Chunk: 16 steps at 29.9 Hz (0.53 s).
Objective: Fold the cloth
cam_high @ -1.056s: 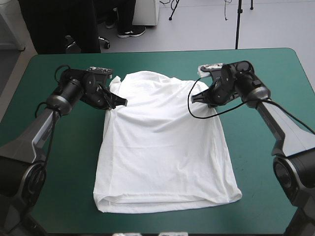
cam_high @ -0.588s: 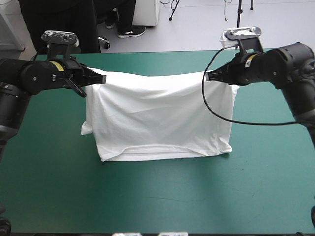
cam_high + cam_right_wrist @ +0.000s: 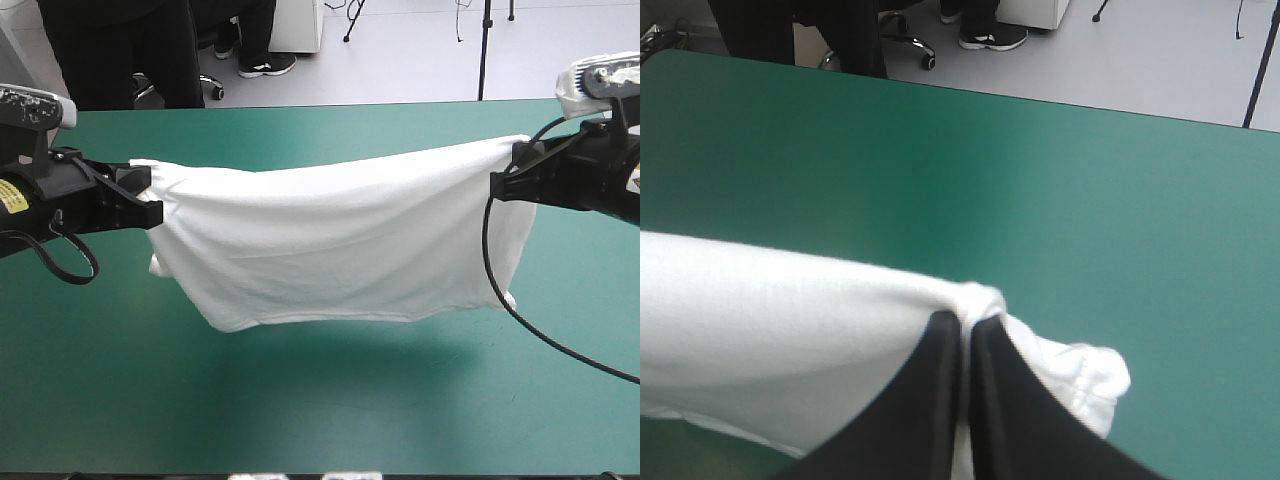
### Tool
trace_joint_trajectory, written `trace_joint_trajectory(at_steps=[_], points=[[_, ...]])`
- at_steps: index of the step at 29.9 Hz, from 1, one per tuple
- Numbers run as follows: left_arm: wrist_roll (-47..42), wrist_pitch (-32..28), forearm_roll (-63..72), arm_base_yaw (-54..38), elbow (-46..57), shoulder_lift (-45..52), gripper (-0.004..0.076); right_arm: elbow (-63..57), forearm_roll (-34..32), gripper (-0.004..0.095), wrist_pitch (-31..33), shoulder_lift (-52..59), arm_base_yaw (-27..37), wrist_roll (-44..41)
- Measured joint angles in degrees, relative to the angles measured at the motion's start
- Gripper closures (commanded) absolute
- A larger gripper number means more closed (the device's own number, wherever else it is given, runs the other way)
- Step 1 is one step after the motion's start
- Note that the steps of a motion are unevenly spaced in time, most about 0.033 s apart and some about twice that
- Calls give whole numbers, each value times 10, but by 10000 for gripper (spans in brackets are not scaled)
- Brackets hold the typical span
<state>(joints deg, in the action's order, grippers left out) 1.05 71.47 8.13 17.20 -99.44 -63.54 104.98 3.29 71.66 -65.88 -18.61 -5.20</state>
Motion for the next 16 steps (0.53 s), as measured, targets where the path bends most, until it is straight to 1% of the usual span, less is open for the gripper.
trace_joint_trajectory(at_steps=[5,8,11,16], points=[[0,3,1,11,0,-6,733,1,0,925,0,2,0,0],[0,-11,-8,11,0,-25,733,1,-7,925,-1,-18,0,0],[1,-46,-20,11,0,-62,733,1,-29,925,-20,-55,0,0],[1,-136,-56,11,-25,-147,733,4,-69,925,-81,-146,0,0]])
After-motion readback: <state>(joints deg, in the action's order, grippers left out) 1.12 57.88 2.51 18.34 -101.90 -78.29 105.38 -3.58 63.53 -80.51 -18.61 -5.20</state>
